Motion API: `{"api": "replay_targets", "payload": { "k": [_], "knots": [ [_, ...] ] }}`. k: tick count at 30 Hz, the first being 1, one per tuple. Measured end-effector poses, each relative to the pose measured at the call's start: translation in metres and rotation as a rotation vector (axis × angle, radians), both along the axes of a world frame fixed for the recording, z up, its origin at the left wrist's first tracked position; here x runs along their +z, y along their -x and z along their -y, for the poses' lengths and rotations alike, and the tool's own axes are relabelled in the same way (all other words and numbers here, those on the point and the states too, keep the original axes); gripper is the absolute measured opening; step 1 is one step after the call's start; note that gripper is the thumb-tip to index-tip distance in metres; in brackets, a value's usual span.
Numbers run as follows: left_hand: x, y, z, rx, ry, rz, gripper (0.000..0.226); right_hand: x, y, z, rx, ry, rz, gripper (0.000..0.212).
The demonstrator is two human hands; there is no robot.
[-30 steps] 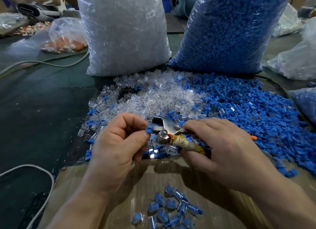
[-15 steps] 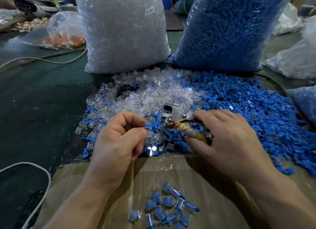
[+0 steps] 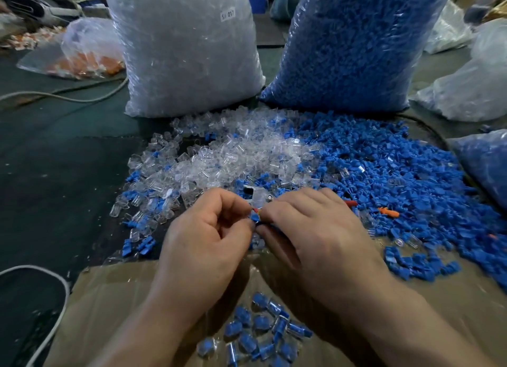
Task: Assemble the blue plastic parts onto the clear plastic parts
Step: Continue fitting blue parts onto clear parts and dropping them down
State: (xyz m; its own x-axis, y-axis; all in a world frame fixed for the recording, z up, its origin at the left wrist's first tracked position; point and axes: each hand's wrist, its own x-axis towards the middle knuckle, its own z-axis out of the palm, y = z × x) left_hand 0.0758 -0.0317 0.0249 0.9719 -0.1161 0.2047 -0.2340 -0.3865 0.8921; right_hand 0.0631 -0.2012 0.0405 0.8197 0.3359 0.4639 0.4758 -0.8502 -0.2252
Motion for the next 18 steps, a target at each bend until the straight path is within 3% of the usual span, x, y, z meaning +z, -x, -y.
{"api": "replay_targets", "payload": {
  "k": [6, 10, 13, 15, 18],
  "knots": [
    [0.001, 0.001, 0.001, -0.038, 0.073, 0.025, 0.005, -0.001, 0.001, 0.004, 0.002, -0.093, 0.005, 0.021],
    [0.006, 0.0, -0.003, -0.12, 0.272, -0.258, 0.042, 0.003, 0.002, 0.003, 0.09, -0.152, -0.024, 0.025],
    [0.007, -0.002, -0.004, -0.163, 0.32, -0.294, 0.042, 0.008, 0.005, -0.003, 0.062, -0.172, -0.106, 0.026],
    [0.009, -0.001, -0.004, -0.194, 0.382, -0.284, 0.034, 0.01, 0.008, -0.009, -0.015, -0.355, -0.284, 0.025],
    [0.008, 0.003, -0.007, -0.25, 0.395, -0.135, 0.017, 0.013, 0.011, -0.014, 0.003, -0.955, -0.804, 0.022]
  ]
}}
